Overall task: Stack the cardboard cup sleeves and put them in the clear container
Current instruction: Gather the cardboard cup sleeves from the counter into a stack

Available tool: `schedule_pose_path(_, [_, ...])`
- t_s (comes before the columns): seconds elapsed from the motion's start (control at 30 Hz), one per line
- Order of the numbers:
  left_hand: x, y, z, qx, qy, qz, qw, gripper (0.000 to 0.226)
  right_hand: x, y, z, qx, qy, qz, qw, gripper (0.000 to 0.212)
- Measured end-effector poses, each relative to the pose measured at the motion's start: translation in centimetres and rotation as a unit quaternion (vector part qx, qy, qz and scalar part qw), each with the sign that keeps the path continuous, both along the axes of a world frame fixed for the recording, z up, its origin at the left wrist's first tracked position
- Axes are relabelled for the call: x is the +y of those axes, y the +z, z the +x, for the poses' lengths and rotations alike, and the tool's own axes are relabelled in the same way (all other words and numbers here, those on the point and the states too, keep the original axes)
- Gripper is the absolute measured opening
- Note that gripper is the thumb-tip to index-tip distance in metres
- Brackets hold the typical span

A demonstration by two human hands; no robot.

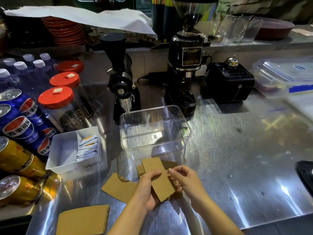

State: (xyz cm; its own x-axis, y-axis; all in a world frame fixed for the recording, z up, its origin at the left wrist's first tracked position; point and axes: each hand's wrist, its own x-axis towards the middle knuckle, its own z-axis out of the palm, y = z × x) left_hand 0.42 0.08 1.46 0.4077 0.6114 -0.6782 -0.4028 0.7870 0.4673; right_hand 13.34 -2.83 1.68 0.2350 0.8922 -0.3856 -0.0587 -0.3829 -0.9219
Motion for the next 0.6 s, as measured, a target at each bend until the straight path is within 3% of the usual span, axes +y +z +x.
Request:
schedule_pose_path(0.17, [0.4, -0.8, -1.4, -0.001, 0.057, 0.016, 0.998, 0.032, 0.1, -2.0, 0.4, -0.275, 0.012, -0.039, 0.961, 0.035])
schedule_pose_path(0.3, [0.6, -1.1, -2.4, 0.001, 0.065, 0.046, 0.997, 0.02, 0.3, -2.7, -0.5, -0.393, 0.055, -0.11, 0.911, 0.072])
schedule_pose_path(0.37, [0.7, -1.2, -2.7, -0.014, 0.082, 0.057, 0.995, 0.022, 0.6, -2.8, -1.2, -0.433, 0.068, -0.15, 0.887, 0.081])
schedule_pose_path(0.5, [0.6, -1.0, -3.2, -0.034, 0.111, 0.064, 0.991, 0.025, 1.2, -2.6, -1.4, -0.428, 0.072, -0.155, 0.888, 0.07])
schedule_pose_path(0.6, [0.4, -0.8, -3.5, -0.025, 0.133, 0.049, 0.99, 0.026, 1.1, -2.8, -0.9, -0.421, 0.068, -0.109, 0.898, 0.044])
